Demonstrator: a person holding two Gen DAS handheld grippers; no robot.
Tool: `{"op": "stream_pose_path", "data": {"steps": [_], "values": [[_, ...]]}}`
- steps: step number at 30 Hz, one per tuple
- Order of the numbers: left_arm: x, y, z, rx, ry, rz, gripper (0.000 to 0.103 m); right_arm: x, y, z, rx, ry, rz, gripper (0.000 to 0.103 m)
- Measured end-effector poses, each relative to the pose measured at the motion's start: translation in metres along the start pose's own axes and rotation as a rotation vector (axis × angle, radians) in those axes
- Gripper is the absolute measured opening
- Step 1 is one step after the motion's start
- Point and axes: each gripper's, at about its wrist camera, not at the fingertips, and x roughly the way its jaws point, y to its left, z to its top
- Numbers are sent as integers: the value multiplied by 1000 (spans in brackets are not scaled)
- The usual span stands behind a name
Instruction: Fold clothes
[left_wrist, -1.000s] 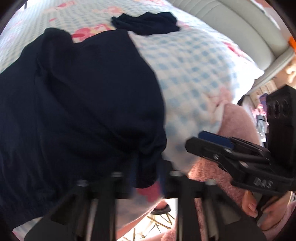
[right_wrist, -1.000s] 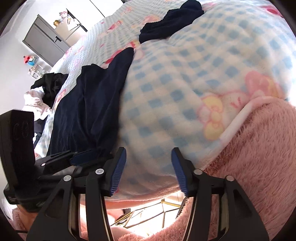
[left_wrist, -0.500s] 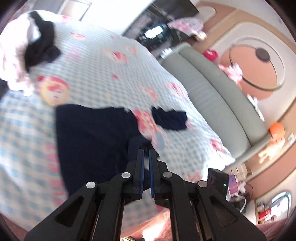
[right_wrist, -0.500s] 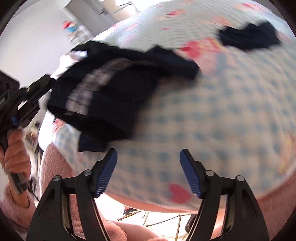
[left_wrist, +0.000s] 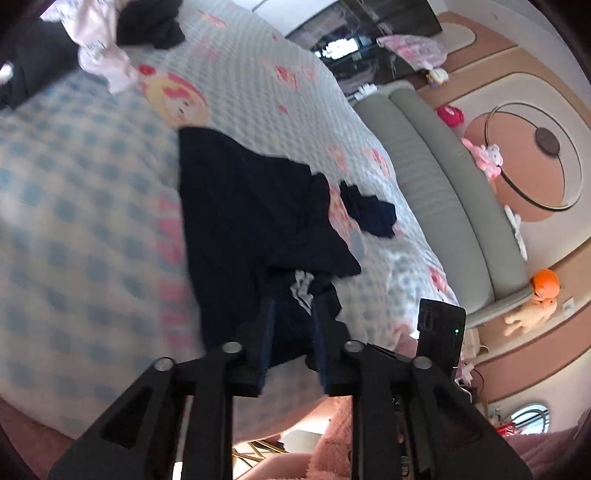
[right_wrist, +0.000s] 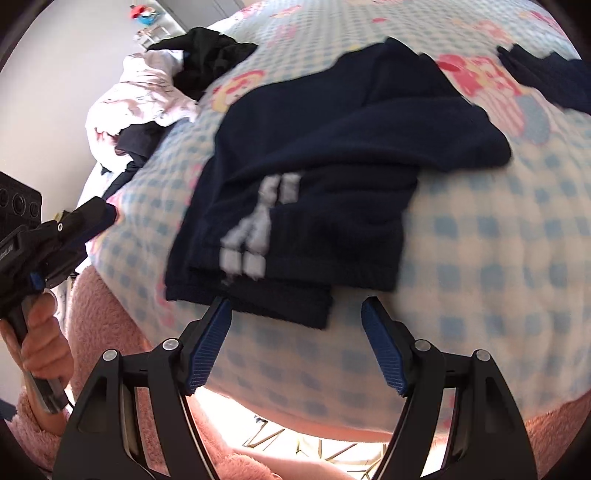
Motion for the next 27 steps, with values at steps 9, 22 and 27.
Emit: {"op": "stream_pose_path", "data": {"steps": [9, 22, 27], "values": [[72, -5, 4, -15, 164, 88, 50, -6, -20, -12, 49, -3, -30, 74], [89, -17, 0, -37, 162, 10, 49, -1, -29, -10, 99, -41, -33, 74], [102, -28, 0, -9, 192, 6, 31, -6, -28, -6, 101, -74, -49, 74]]}}
